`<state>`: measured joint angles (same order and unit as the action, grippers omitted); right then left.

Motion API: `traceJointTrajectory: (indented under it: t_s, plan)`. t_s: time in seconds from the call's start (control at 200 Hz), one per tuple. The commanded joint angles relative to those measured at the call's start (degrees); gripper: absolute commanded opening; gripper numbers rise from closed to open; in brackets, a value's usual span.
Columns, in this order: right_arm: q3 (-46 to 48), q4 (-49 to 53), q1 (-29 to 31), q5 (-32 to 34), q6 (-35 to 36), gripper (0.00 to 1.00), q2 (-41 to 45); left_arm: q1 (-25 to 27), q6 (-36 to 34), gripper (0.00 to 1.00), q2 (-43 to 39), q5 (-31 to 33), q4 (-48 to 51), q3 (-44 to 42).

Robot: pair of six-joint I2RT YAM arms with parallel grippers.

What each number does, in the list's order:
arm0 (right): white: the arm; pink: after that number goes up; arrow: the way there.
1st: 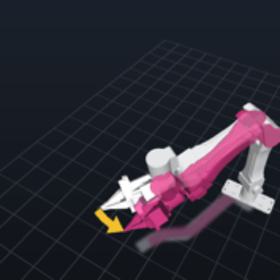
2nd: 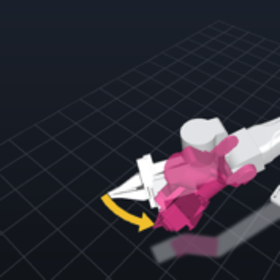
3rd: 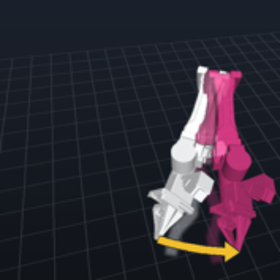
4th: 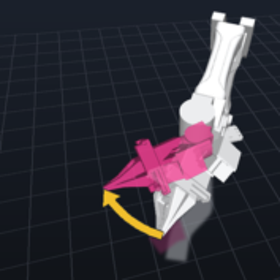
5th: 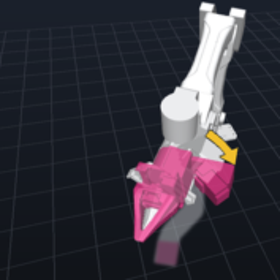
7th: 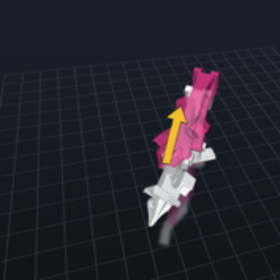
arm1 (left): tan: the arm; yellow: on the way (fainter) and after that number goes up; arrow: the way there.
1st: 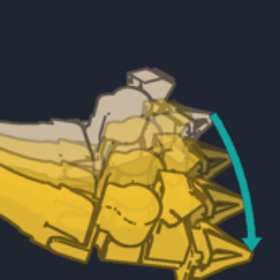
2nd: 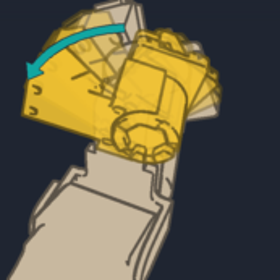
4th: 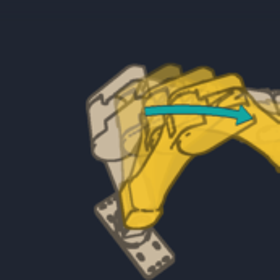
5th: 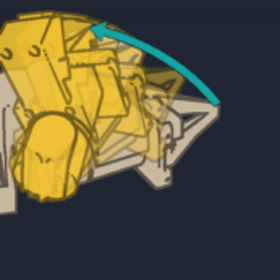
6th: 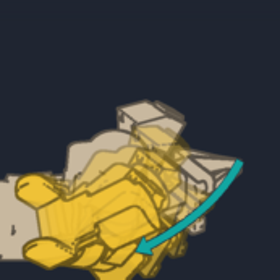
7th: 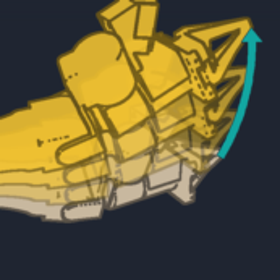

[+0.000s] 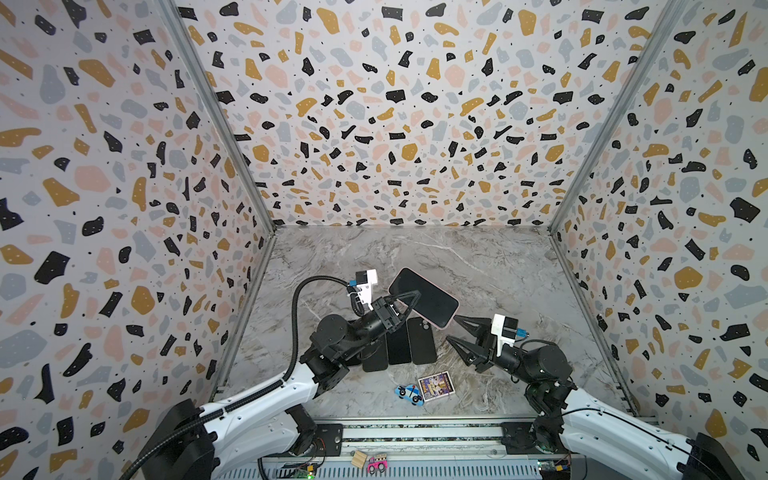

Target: Take the phone out of the phone case

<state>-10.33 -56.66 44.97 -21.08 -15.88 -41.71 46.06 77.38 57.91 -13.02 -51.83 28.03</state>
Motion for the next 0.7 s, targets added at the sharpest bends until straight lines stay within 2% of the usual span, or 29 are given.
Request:
traceJointTrajectory:
  t_s: [0.0, 0.135, 0.42, 0.696]
  plan:
    - [0.16, -9.95, 0.12, -0.94, -7.61, 0.59, -1.48, -0.27, 1.07, 0.0, 0.55, 0.05, -9.91, -0.9]
    - [-1.19, -14.54, 0.45, -1.31, -10.76, 0.6, -4.64, -0.18, 1.37, 0.0, 1.33, 0.09, -11.18, -1.14]
    - [-2.43, -16.25, 1.08, -2.08, -11.09, 0.59, -8.83, -0.1, 1.46, 0.0, 1.37, 0.19, -11.17, -1.22]
    - [-3.52, -18.16, 1.26, -2.65, -11.89, 0.53, -10.83, 0.08, 1.39, 0.0, 1.77, 0.25, -11.57, -1.58]
